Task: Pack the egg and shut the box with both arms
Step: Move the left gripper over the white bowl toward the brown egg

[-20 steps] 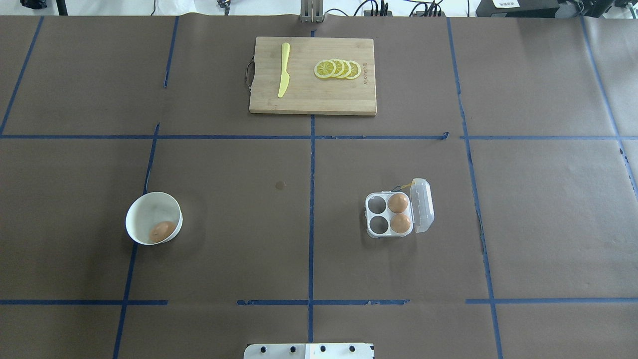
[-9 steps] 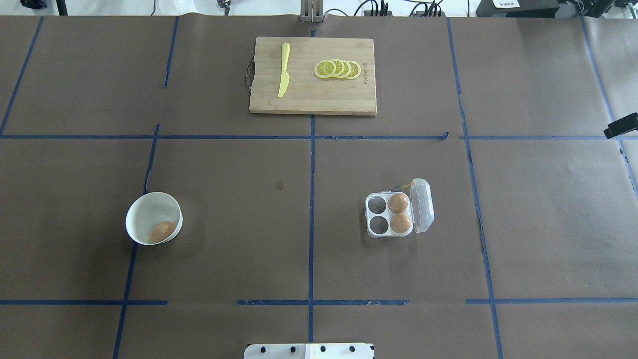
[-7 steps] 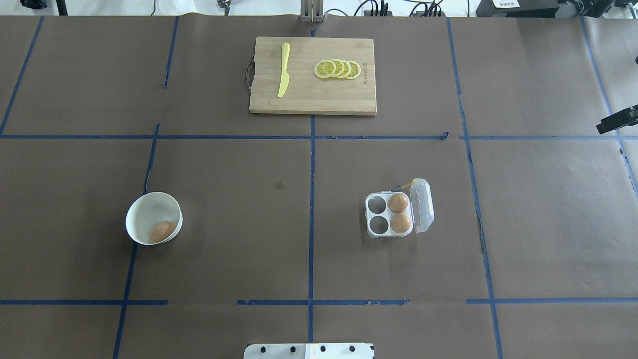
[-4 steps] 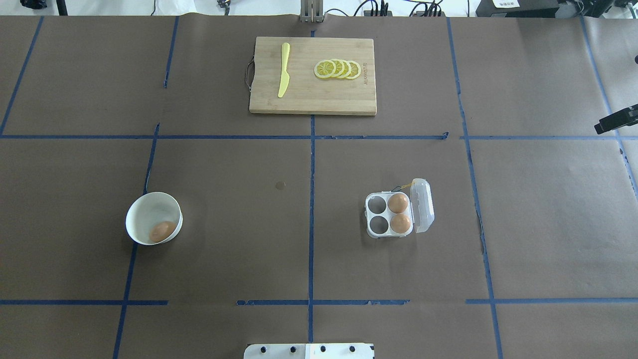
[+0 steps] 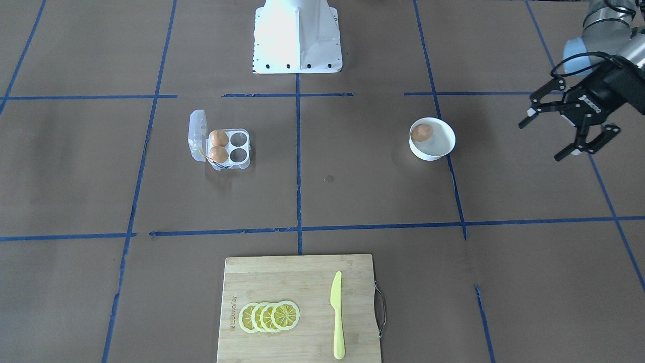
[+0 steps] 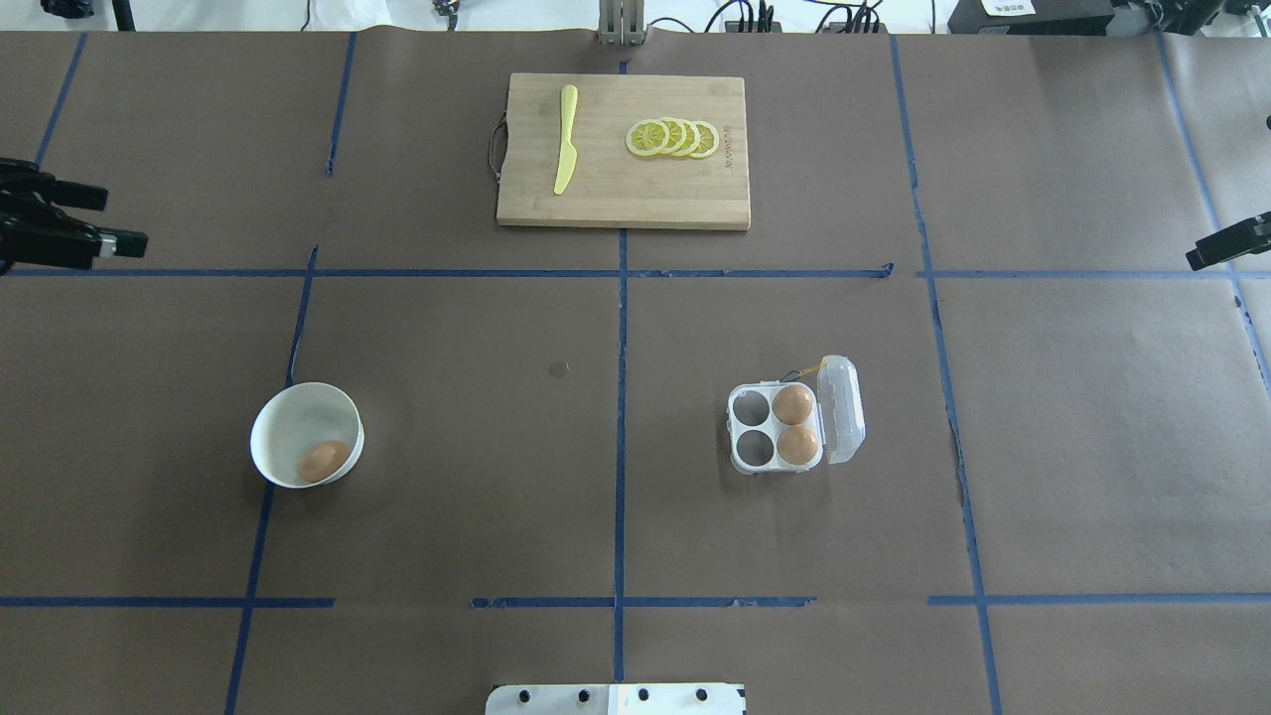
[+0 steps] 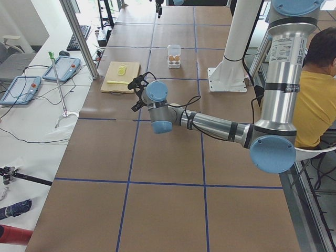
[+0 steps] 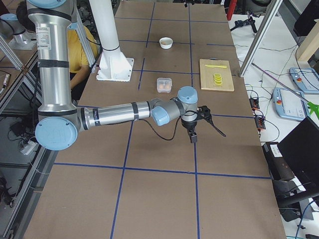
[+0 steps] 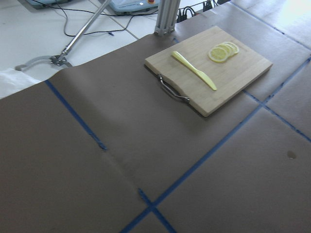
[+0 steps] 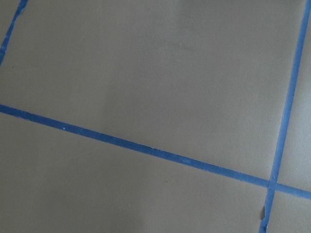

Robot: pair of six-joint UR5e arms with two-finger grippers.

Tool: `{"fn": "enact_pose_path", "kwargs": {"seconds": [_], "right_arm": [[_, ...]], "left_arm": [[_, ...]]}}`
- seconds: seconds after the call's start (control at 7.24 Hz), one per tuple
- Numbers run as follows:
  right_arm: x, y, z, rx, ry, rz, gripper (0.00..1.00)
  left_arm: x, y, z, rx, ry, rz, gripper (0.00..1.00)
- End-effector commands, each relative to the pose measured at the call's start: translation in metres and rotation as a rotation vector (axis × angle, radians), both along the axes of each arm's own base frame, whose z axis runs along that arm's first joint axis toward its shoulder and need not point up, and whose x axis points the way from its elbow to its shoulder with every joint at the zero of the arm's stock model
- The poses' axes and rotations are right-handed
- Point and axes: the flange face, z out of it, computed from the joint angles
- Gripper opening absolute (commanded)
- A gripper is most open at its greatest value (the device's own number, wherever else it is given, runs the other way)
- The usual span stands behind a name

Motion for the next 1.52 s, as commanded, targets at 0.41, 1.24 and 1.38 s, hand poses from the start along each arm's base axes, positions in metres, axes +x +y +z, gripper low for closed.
{"fn": "enact_pose_path", "kwargs": {"seconds": [0.41,1.24,1.38], "right_arm": [[0.001,0.002,0.007,-0.007,0.009,-0.002,1.00],[0.002,0.004,0.011,-0.015,0.014,-0.001,1.00],[0.002,0.004,0.011,-0.013,0.014,-0.001,1.00]], "left_arm": [[0.147,0.088,0.003,-0.074,-0.076,-0.054,0.48],[0.182,0.127,0.050,-0.006,-0.196,0.084,0.66],[0.188,0.129,0.049,-0.012,-0.208,0.095,0.65]]}}
